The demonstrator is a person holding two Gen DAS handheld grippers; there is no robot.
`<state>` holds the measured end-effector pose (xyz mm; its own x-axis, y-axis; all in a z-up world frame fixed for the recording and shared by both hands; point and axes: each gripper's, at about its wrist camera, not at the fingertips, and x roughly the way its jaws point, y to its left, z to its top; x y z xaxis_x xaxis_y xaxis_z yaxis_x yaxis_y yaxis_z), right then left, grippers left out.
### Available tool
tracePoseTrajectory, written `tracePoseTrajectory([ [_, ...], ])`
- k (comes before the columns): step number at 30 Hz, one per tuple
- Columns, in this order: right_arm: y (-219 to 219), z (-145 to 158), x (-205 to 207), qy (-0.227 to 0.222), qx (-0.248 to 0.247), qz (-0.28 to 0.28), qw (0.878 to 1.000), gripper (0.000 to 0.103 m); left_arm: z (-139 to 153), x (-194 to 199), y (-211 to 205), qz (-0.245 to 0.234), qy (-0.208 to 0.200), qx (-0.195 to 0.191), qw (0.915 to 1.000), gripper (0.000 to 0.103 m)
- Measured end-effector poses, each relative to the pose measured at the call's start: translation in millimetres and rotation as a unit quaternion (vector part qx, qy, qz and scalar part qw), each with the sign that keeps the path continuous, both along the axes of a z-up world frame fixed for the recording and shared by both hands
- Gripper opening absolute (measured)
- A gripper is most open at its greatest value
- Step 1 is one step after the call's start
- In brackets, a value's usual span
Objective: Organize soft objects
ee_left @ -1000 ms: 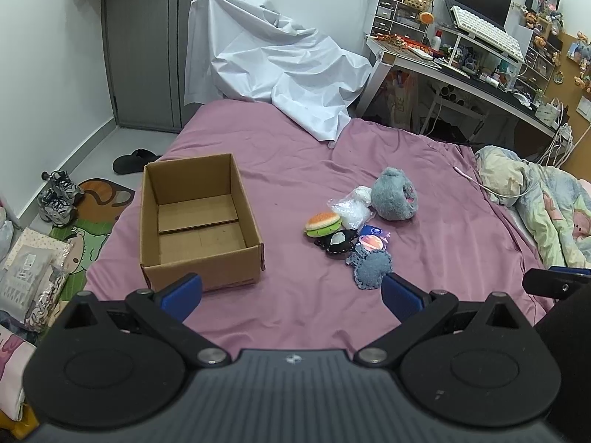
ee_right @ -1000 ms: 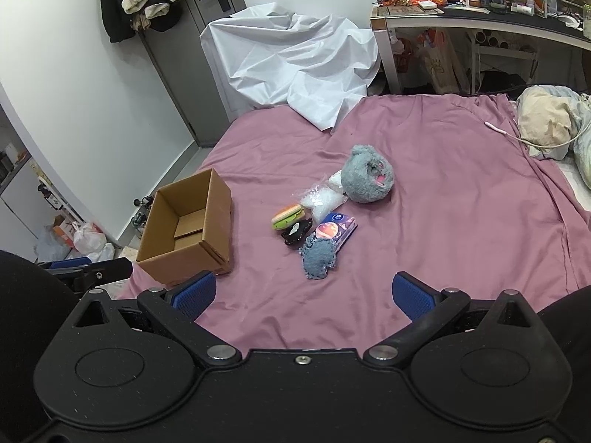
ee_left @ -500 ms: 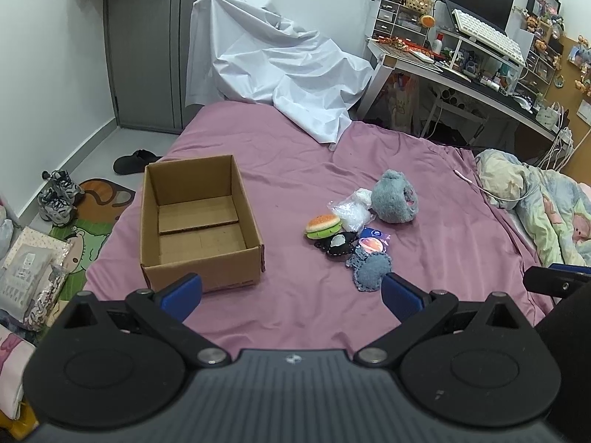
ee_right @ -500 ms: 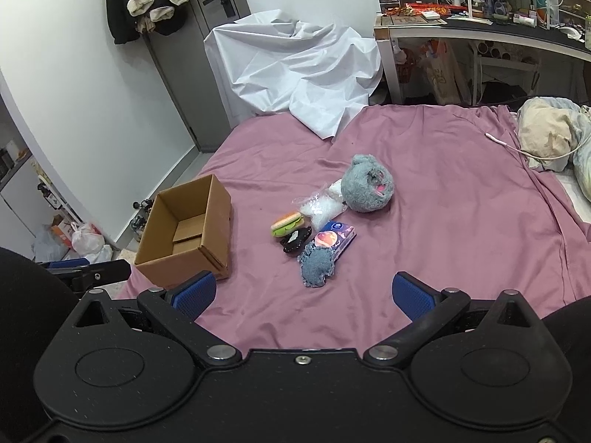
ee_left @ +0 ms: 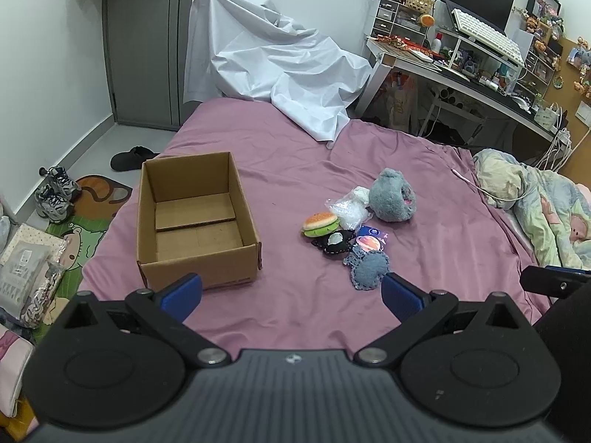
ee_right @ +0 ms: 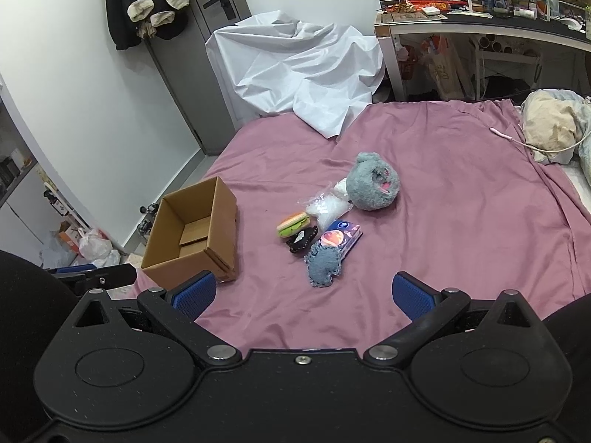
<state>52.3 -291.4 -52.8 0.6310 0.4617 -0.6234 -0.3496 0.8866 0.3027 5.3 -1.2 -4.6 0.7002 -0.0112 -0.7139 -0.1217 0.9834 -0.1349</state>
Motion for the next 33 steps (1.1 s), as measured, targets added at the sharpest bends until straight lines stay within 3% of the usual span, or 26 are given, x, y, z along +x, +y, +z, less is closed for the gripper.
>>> tracePoseTrajectory([
  [16,-4,-5,6,-0.011,0.015,0.015,1.000,0.103,0,0,-1,-0.005,-0.013,0.010,0.9999,0.102],
  [26,-4,-18,19,-0.003,0.013,0.007,1.000,0.103,2,21,1,-0.024,-0.026,0.017,0.9992,0.102],
  [33,-5,-27,30,0.003,0.004,-0.001,1.000,0.103,-3,41,4,-0.045,-0.025,0.001,0.9987,0.102],
])
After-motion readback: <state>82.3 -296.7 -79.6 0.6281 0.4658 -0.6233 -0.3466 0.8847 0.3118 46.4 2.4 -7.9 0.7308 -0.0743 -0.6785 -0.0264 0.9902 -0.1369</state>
